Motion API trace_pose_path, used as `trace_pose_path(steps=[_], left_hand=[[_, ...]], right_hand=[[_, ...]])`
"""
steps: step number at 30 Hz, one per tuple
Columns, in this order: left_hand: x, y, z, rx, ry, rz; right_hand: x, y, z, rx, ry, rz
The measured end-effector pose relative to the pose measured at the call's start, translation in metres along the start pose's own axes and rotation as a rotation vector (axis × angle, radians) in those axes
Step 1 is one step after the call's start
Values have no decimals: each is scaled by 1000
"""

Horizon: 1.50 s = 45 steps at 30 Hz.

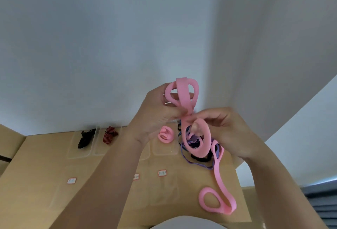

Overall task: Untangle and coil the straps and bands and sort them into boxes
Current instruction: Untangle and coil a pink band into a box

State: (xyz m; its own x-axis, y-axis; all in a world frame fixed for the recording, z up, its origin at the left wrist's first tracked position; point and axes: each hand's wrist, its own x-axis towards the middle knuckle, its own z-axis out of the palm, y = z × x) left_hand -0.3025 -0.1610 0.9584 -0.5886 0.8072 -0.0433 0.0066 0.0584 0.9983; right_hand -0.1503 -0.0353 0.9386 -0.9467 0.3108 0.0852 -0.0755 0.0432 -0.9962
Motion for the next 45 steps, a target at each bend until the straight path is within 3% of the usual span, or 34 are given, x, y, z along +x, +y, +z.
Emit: trace_pose_path(steps=[4, 11, 13, 18, 24, 35, 39, 43, 45], left_hand=[[-11, -3, -8, 70, -80, 37], [-18, -22, -28, 175, -110, -3], [-20, -33, -37, 179, -91, -46], [-44, -40, -59, 123, -259, -6], [-53, -49, -70, 83, -275, -36], [-57, -60, -76, -91, -207, -35], [-54, -64, -80, -87, -199, -18], [-53, -66, -84, -151, -208, -16], [-55, -67, -85, -182, -207, 0]], right_hand=[[9, 1, 20, -126, 341, -98], [15, 1, 56, -277, 603, 31], [14, -5, 59, -258, 568, 85], [8, -9, 69, -221, 462, 110], [9, 4, 94, -120, 544, 76], [16, 6, 116, -224, 673, 105], [17, 7, 118, -172, 615, 221], [16, 9, 116, 91, 485, 332], [16, 11, 115, 73, 469, 346]])
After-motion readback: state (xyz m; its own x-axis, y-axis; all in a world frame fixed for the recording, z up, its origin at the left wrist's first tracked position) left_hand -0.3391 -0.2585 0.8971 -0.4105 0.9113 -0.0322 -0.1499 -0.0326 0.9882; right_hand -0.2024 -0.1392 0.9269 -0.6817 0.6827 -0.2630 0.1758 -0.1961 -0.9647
